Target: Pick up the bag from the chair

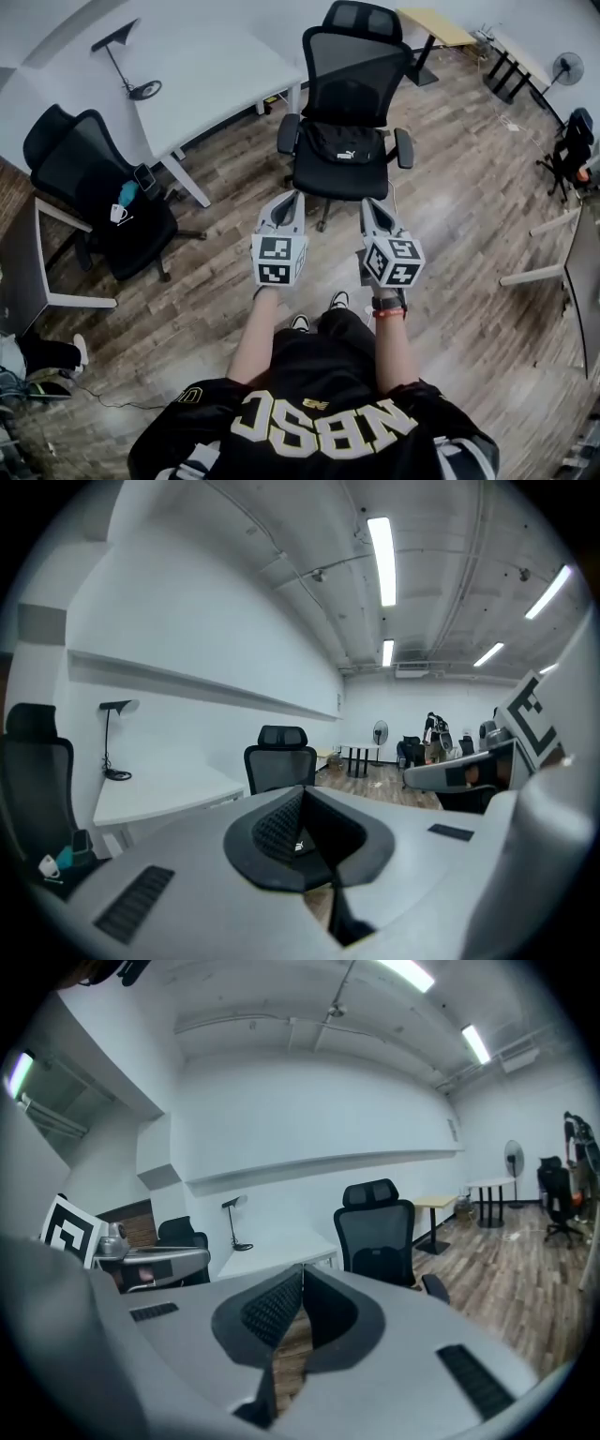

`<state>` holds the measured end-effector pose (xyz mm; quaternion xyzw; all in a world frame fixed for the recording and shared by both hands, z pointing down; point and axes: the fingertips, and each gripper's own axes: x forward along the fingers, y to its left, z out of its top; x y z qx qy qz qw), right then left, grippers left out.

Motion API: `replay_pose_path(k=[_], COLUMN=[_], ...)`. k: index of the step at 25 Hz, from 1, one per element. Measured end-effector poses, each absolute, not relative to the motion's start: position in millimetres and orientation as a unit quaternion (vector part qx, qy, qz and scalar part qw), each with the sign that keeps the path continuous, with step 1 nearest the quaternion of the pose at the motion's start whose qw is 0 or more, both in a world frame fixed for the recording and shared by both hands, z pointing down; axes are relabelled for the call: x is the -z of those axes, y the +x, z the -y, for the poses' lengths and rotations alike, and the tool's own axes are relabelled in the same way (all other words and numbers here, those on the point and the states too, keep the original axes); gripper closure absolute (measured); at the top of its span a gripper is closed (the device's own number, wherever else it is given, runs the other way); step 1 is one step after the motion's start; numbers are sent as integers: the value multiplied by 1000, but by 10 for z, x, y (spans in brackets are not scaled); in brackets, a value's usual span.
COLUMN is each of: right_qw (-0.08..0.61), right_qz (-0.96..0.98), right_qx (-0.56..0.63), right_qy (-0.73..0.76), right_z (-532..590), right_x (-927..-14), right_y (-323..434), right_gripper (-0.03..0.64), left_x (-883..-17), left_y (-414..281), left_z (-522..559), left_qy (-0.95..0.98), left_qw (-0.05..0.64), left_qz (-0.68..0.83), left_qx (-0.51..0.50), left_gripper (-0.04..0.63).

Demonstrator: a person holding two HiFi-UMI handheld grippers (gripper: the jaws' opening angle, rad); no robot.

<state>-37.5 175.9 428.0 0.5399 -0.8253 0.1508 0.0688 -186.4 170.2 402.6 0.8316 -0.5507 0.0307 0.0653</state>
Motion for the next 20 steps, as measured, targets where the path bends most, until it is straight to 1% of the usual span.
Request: replay_pose_path(k=[7,9,14,20], right_qw=[55,65,100,96], right_qz=[817,822,833,834], right_qx=[-149,-135,-127,-147], right_qy=[555,549,529,523], right_z=[-768,-357,629,1395], right_x=[-4360,-4381,-4431,-4529], right_y=[149,254,532,972], right_gripper=[611,611,598,597], left_x=[-4059,-4074,-4006,-4112], left_y=[-1300,-1151,-801,-404], left_z=[-743,-373,592,1335], left_qy=[846,846,835,831], left_qw=[51,51,70,85], left_qz=[530,531,545,549], left_qx=[-16,-14,-9,-16], left_gripper=[580,580,580,580])
